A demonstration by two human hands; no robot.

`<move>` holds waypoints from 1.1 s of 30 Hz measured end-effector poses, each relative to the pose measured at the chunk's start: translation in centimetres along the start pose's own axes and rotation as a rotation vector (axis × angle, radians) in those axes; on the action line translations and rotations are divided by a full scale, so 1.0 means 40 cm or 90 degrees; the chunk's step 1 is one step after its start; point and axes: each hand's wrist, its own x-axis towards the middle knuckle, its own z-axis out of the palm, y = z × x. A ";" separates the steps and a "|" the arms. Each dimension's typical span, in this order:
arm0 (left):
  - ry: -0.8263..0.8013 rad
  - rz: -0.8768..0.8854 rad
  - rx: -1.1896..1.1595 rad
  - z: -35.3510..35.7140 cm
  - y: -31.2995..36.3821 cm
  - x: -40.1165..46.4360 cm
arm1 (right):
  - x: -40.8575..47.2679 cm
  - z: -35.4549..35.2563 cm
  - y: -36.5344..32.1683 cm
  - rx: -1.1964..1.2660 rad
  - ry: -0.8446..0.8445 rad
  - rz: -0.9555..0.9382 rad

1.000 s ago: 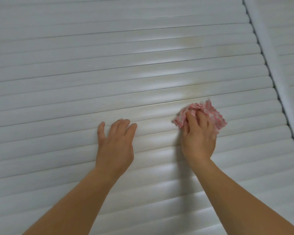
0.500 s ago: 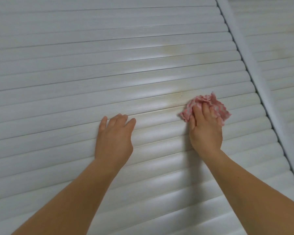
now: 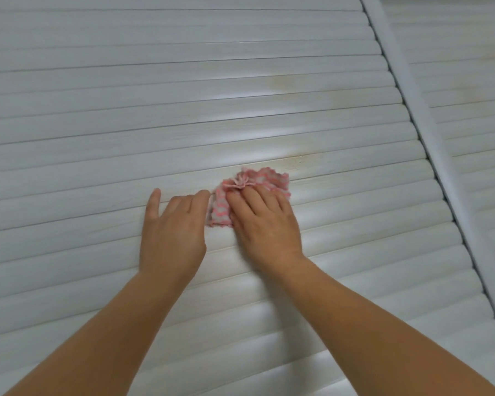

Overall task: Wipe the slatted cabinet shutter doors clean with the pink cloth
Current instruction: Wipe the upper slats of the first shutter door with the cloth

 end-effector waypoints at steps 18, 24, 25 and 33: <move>0.030 -0.058 -0.027 0.013 0.026 -0.008 | -0.017 0.002 0.100 0.055 0.032 0.197; 0.046 -0.055 -0.032 0.019 0.028 -0.013 | 0.006 0.020 -0.016 0.086 -0.019 0.002; 0.048 -0.048 -0.027 0.019 0.028 -0.014 | 0.010 0.019 -0.002 0.086 -0.019 -0.019; 0.033 -0.029 0.020 0.019 0.023 -0.022 | 0.049 -0.006 0.200 0.104 -0.030 0.130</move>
